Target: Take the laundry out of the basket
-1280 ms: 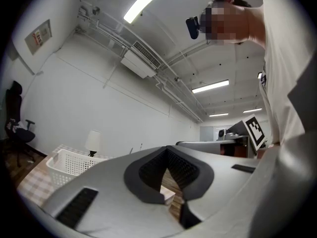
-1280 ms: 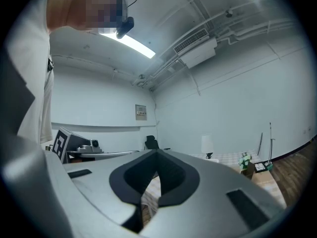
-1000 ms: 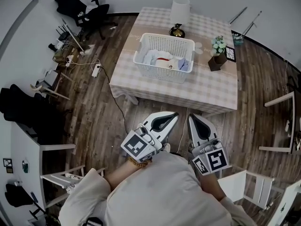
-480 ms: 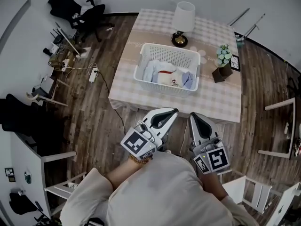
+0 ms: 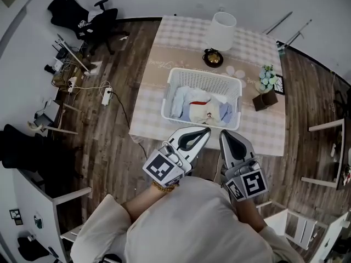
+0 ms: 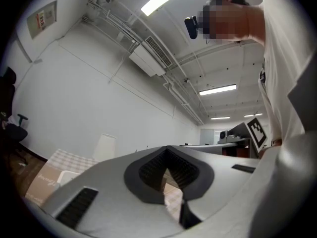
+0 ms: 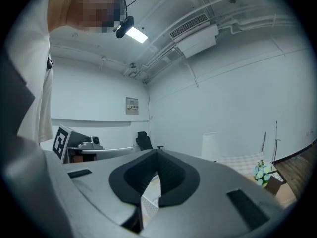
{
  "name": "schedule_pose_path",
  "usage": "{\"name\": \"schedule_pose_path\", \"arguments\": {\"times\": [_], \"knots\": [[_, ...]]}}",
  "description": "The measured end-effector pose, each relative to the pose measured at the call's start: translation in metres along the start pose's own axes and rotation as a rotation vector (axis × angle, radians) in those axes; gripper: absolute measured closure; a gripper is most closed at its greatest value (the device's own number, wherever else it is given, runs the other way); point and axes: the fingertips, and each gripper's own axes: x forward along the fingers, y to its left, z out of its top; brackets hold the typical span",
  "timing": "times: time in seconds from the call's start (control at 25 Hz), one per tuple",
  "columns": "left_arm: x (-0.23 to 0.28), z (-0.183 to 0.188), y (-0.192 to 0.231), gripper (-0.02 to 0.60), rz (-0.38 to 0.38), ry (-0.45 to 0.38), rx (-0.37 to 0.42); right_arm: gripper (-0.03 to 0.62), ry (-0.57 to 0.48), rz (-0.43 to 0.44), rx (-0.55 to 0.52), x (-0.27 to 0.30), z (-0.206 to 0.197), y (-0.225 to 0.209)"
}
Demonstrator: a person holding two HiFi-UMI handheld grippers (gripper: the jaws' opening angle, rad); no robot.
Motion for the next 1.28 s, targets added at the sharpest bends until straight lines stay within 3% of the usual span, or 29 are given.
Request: {"name": "schedule_pose_path", "arguments": {"times": [0.24, 0.56, 0.92, 1.0, 1.12, 1.28], "knots": [[0.012, -0.003, 0.033, 0.549, -0.031, 0.042, -0.027, 0.586, 0.007, -0.029, 0.002, 0.034, -0.002, -0.016], [0.032, -0.007, 0.053, 0.549, -0.034, 0.041, -0.003, 0.586, 0.011, -0.038, 0.010, 0.047, -0.004, -0.039], [0.062, -0.026, 0.064, 0.549, -0.035, 0.186, 0.000, 0.586, 0.075, 0.044, -0.058, 0.058, -0.010, -0.076], [0.068, -0.030, 0.069, 0.549, -0.059, 0.217, 0.038, 0.585, 0.116, 0.092, -0.089, 0.063, -0.017, -0.080], [0.076, -0.043, 0.078, 0.547, -0.136, 0.277, 0.174, 0.580, 0.187, 0.154, -0.135, 0.072, -0.036, -0.086], [0.082, -0.081, 0.092, 0.521, -0.259, 0.459, 0.266, 0.540, 0.338, 0.231, -0.189, 0.088, -0.072, -0.096]]}}
